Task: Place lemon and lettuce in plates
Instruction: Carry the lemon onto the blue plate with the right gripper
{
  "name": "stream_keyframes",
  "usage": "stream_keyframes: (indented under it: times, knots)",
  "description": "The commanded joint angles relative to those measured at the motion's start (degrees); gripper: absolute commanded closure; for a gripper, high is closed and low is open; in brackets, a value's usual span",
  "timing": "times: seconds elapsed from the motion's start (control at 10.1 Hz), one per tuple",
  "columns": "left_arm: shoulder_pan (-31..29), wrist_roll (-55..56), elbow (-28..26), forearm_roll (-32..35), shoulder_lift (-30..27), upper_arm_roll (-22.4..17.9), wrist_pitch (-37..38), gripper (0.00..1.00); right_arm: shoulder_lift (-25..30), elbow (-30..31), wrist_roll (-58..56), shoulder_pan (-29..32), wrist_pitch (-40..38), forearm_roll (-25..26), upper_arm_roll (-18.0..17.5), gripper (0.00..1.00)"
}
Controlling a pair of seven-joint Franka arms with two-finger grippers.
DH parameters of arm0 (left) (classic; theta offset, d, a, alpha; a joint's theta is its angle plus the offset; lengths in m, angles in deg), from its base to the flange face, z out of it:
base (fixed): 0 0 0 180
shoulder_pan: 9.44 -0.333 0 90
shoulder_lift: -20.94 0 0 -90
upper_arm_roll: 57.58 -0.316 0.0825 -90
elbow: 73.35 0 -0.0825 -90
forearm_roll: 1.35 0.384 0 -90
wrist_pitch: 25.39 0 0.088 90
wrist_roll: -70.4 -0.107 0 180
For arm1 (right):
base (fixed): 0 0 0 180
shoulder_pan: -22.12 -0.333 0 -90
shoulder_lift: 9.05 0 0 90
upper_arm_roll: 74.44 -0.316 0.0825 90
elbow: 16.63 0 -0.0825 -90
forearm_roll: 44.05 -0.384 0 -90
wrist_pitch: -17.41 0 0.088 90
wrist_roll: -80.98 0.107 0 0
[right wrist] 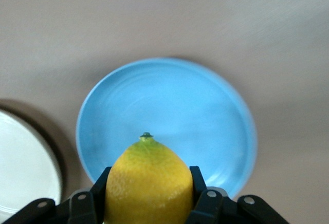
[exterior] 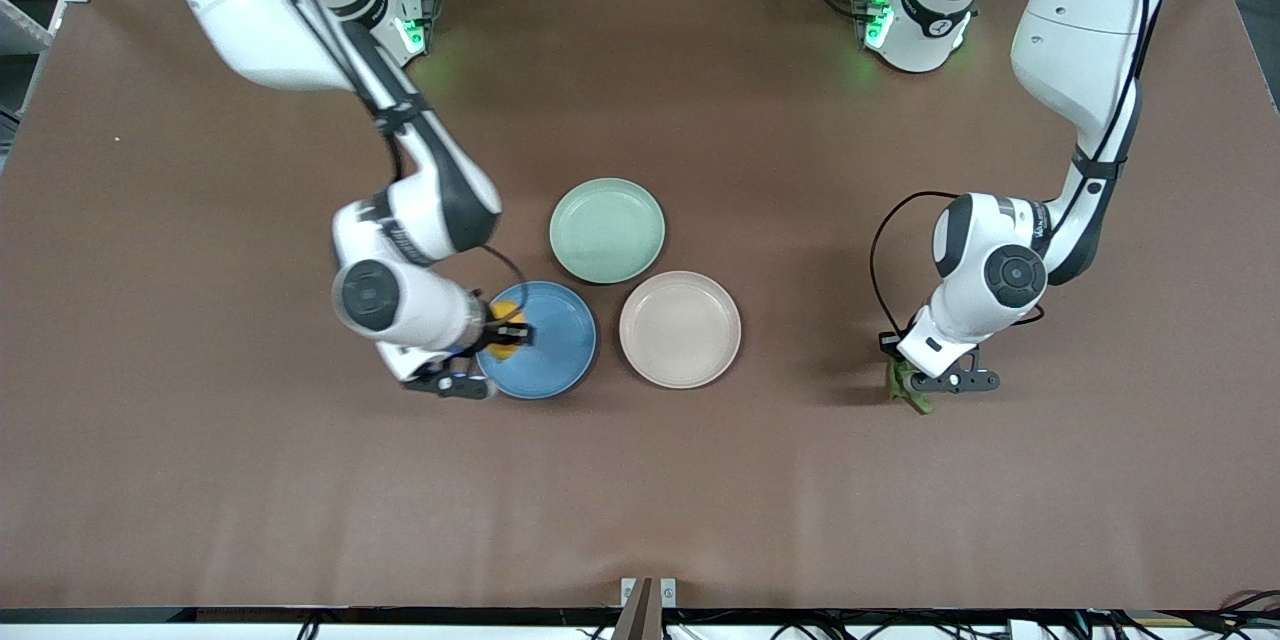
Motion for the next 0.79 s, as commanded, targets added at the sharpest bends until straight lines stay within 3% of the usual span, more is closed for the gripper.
stream_keyframes:
  times: [0.0,0.4,0.5,0.6,0.69]
  knots:
    - [0.4,1.4,0.5,1.6,-3.6,-0.3,5.2,1.0,-2.5,-0.9,1.5,-1.4,0.7,-0.7,0.6,1.0]
    - [0.5,1.5,3.7,1.6,-7.8,0.0,15.2,1.0,-4.3,-1.0,0.6,-0.6,2.8,-0.4,0.8,1.0]
    - [0.5,1.4,4.8,1.7,-8.9,0.0,17.7,1.0,-4.9,-1.1,0.7,-0.6,3.0,-0.3,0.8,0.94]
    - [0.7,1.4,6.4,1.7,-9.4,0.1,20.8,1.0,-5.6,-1.0,1.1,-1.4,5.4,0.1,0.9,0.29]
    - [1.5,1.5,8.1,1.6,-9.7,0.1,23.7,1.0,-6.1,-0.7,1.2,-0.9,7.3,0.5,0.8,0.08]
